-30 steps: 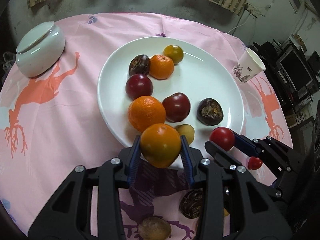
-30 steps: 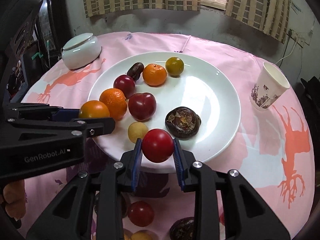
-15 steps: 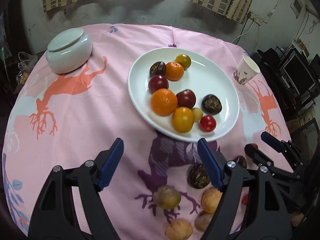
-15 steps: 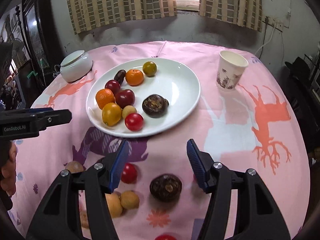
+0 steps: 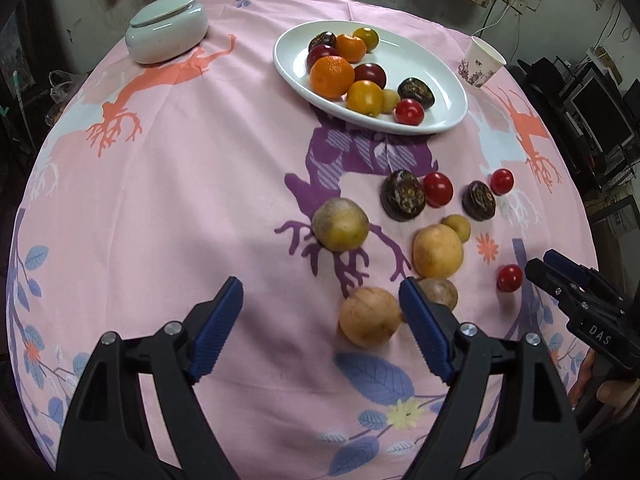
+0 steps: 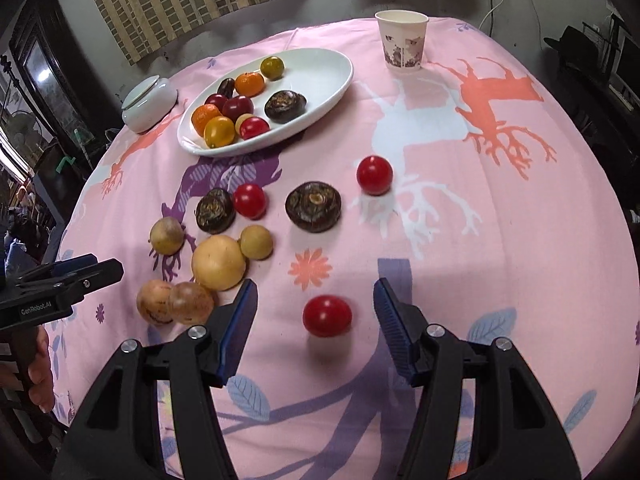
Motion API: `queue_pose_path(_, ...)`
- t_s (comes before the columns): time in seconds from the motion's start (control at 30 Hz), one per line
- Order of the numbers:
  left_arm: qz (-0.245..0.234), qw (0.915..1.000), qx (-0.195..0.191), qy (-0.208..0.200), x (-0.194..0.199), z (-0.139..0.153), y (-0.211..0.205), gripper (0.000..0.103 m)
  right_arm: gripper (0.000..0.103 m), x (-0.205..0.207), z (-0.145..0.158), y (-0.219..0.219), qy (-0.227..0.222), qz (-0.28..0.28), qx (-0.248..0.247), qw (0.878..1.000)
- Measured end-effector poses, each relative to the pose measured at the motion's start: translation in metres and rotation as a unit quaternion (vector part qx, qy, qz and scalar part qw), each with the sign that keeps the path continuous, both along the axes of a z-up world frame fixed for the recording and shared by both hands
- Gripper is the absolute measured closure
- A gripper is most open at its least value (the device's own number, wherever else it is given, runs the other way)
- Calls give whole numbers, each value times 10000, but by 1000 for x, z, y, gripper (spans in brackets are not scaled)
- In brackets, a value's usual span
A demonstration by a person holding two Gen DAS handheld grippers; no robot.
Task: Organize fruits
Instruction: 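Grasp a brown passion fruit with the left tool while the right tool grasps a red tomato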
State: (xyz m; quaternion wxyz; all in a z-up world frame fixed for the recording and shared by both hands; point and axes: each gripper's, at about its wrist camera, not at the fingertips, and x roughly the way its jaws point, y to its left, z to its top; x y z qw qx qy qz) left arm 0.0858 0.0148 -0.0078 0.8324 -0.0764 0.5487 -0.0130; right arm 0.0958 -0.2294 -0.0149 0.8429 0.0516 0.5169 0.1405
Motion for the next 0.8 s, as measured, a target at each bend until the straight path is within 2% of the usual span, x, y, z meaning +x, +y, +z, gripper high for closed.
queue_pose_path(0.17,-78,9999,-43,145,-15,-7,-8,21,42,-15,-9,-3,301,-47,68,9995)
queue_pose_path(0.5,-384,9986,-16,375,-16,-27,-29,22,42,-29,-11,-4,416,-38,87,9991)
queue_pose_path(0.57,-456,9981,-6,425,-14,-33,-33,30,42,-30,-11,-5,421,-29,72,9991)
queue_pose_path(0.63,-576,9967,-44,567,-10,-42,-37,67,42,-31,-12,-5,428,-27,67,9991)
queue_pose_path(0.8,-676,9966,-20,475,-6,-45,-37,69,42,-29,-14,-3,414,20,-3,9991)
